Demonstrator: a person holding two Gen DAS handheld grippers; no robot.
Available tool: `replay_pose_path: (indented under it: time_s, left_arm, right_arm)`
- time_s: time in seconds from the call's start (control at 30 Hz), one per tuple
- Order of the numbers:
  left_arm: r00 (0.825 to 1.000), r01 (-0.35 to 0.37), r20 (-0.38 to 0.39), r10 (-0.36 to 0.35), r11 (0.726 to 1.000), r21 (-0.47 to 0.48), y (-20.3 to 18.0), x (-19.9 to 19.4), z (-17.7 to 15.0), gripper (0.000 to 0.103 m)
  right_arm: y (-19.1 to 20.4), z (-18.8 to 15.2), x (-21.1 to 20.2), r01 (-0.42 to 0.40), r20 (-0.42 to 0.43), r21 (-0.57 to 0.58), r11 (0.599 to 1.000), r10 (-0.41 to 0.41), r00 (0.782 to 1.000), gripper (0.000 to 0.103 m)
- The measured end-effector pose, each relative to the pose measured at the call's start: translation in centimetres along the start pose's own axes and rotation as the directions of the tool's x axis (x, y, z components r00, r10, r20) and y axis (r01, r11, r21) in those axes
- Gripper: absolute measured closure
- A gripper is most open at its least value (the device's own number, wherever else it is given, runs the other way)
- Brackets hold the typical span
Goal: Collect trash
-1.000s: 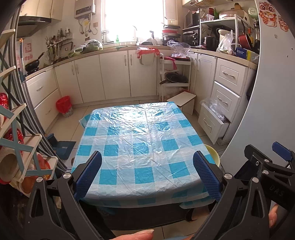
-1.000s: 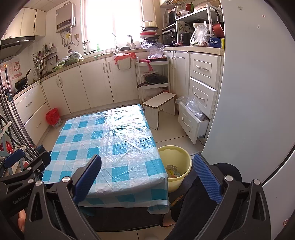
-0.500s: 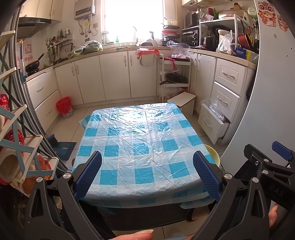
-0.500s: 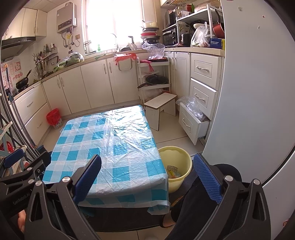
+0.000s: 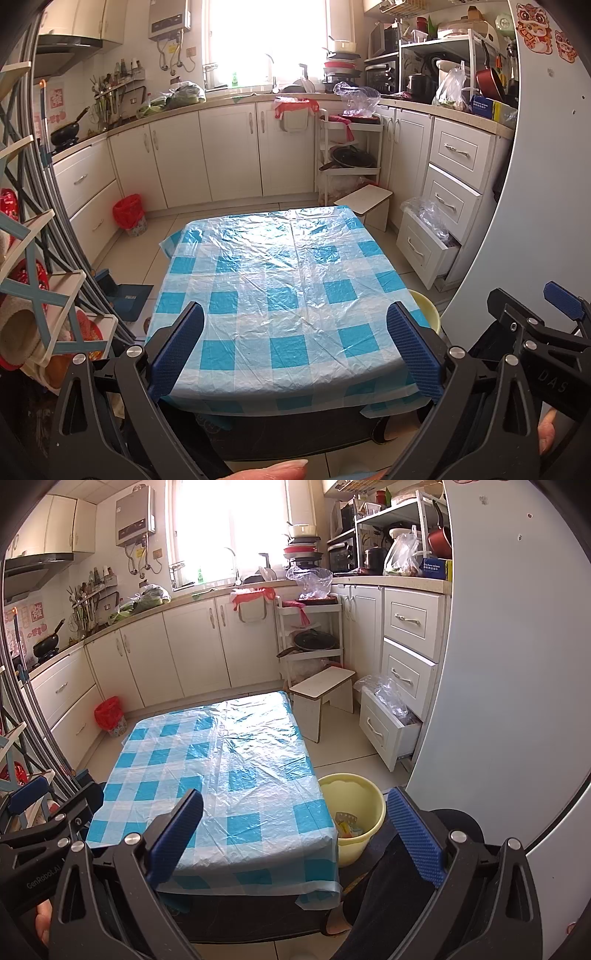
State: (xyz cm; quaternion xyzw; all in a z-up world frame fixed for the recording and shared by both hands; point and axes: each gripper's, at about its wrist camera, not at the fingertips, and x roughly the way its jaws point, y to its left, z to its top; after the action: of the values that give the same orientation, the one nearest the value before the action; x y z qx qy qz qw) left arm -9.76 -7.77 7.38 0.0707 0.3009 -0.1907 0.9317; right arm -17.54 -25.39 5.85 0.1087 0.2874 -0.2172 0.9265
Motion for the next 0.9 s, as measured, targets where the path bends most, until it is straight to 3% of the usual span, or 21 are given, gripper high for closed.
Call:
replay_pose_path:
  time_s: [0.9]
  left_arm:
    - [1.000, -0.002, 0.005, 0.002, 1.000, -0.002, 0.10, -0.26, 0.35, 0.008]
  right_arm:
    - [0.12, -0.04, -0.09, -0.002, 0.004, -0.001, 1.000, 0.002, 1.000, 0.007]
